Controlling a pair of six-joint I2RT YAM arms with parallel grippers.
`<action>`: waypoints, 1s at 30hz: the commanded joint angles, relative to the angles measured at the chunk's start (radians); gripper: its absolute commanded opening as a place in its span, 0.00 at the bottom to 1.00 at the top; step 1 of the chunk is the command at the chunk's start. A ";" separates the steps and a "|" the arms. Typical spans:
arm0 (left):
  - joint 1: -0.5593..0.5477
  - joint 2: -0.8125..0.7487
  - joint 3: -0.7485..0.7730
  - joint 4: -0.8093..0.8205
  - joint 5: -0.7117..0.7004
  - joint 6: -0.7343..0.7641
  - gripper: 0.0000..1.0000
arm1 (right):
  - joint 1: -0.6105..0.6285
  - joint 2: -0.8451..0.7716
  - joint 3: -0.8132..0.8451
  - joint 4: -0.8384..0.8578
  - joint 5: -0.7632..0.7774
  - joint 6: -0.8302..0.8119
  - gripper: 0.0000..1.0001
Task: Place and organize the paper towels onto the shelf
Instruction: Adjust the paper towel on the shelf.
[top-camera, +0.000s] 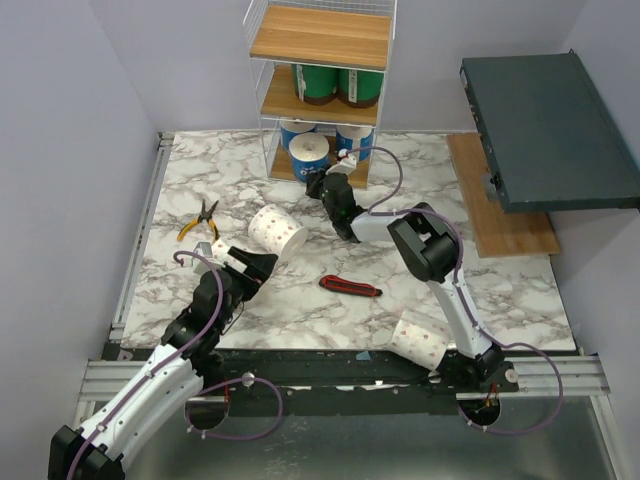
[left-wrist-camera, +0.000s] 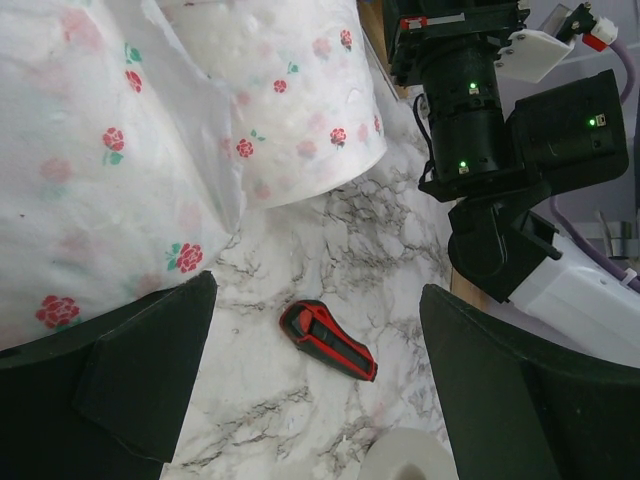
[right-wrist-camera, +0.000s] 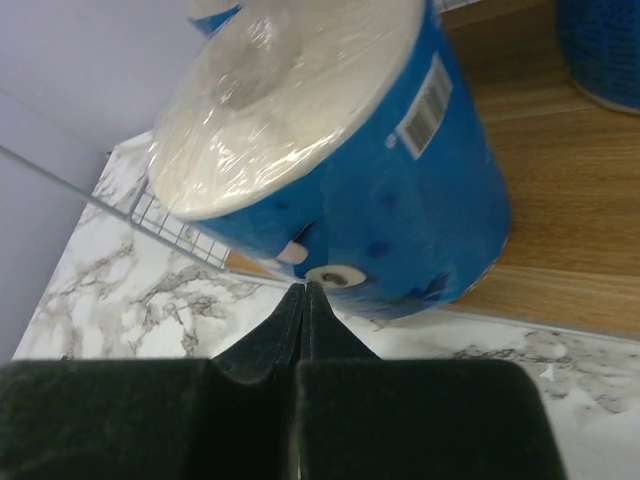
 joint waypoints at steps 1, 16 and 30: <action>0.009 0.013 -0.032 -0.038 -0.043 0.023 0.94 | -0.028 -0.010 -0.002 0.032 0.055 0.016 0.01; 0.009 0.014 -0.033 -0.040 -0.044 0.023 0.94 | -0.074 -0.017 0.009 0.009 0.097 0.013 0.01; 0.011 0.049 -0.025 -0.022 -0.035 0.021 0.94 | -0.114 -0.055 -0.030 0.011 0.137 -0.001 0.01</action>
